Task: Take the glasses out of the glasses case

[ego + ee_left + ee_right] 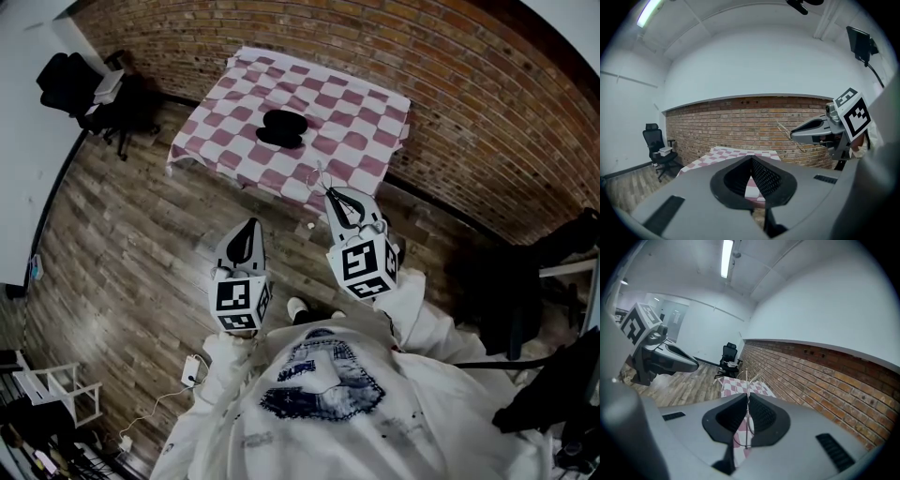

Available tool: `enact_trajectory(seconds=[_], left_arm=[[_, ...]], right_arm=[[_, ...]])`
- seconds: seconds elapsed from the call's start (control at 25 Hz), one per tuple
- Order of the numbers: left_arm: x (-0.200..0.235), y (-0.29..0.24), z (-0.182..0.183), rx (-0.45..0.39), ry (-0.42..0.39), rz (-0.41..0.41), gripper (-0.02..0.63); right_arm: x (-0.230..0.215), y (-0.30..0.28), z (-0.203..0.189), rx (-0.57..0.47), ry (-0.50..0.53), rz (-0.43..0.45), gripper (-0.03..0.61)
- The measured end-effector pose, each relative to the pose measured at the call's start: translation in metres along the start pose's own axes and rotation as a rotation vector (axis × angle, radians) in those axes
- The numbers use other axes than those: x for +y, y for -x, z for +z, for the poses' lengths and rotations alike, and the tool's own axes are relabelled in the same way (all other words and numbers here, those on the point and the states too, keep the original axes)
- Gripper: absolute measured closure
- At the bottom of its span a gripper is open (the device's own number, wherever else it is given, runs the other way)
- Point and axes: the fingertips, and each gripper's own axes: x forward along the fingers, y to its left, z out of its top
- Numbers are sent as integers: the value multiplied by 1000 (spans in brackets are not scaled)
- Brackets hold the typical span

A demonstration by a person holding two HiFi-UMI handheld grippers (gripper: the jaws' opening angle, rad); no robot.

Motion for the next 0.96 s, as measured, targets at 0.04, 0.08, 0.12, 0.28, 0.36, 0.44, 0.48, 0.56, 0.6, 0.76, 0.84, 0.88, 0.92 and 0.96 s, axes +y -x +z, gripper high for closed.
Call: enact_trajectory(seconds=[0.04, 0.08, 0.12, 0.28, 0.36, 0.44, 0.48, 0.56, 0.6, 0.76, 0.84, 0.88, 0.92, 0.96], left_arm=[[-1, 0, 1, 0, -2, 0, 604], [-2, 0, 1, 0, -4, 0, 604], [-3, 0, 1, 0, -5, 1, 604], [-4, -1, 1, 5, -4, 5, 604], [-3, -1, 0, 7, -2, 8, 604], [-2, -1, -1, 7, -1, 11, 604], [-2, -2, -1, 7, 0, 12, 604], [0, -2, -2, 9, 1, 13, 604], [1, -3, -2, 10, 2, 13, 604], [4, -6, -2, 14, 3, 11, 604], [4, -8, -2, 15, 3, 10, 604], [5, -9, -2, 15, 3, 10, 604], [5, -10, -3, 15, 3, 9, 604], [5, -11, -3, 16, 3, 9, 604]], right_arm=[[-1, 1, 0, -3, -1, 0, 551], [-1, 2, -1, -4, -2, 1, 551], [-2, 2, -1, -5, -3, 1, 551], [-2, 2, -1, -8, -5, 3, 551], [-2, 1, -1, -9, -5, 5, 551], [-2, 0, -2, -9, -4, 7, 551], [-2, -1, -2, -9, -5, 8, 551], [-2, -2, -1, -8, -5, 9, 551], [-2, -3, -1, -7, -5, 9, 551], [-3, -7, -1, -3, -8, 8, 551], [-4, -9, -1, -2, -9, 7, 551], [-5, -10, -1, -3, -9, 6, 551], [-5, -11, -1, -3, -9, 6, 551], [-6, -12, -2, -3, -9, 5, 551]])
